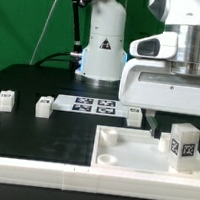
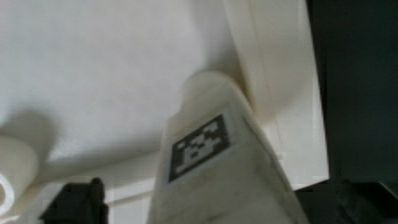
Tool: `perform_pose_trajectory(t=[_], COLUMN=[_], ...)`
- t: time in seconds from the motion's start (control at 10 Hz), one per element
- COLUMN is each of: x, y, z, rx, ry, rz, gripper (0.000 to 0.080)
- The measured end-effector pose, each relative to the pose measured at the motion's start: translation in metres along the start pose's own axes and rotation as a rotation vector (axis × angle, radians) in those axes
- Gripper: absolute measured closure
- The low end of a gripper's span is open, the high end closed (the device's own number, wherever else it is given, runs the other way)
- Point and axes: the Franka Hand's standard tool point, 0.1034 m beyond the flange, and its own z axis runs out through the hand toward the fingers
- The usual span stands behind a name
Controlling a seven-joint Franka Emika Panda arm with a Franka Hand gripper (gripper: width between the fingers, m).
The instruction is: Assemble one leg
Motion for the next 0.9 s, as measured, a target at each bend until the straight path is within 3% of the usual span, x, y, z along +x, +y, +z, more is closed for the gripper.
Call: perform_pose_trajectory(t=[0.3, 0.5, 0.6, 0.7, 0.9], x=[0.001, 0.001, 0.001, 0.001, 0.0004], y=[0.0024, 0.0024, 0.0022, 0.0023, 0.0012], z=[0.0, 0.0001, 0.0001, 0.0001, 0.0003], rx=[-0.003, -0.003, -0.002, -0.002, 0.004], ry=[0.002, 0.002, 0.002, 0.002, 0.001], rz=[-0.159, -0.151, -0.127, -0.127, 0.01], gripper=[0.015, 0.0374, 0.0374, 0.0506, 0.0506])
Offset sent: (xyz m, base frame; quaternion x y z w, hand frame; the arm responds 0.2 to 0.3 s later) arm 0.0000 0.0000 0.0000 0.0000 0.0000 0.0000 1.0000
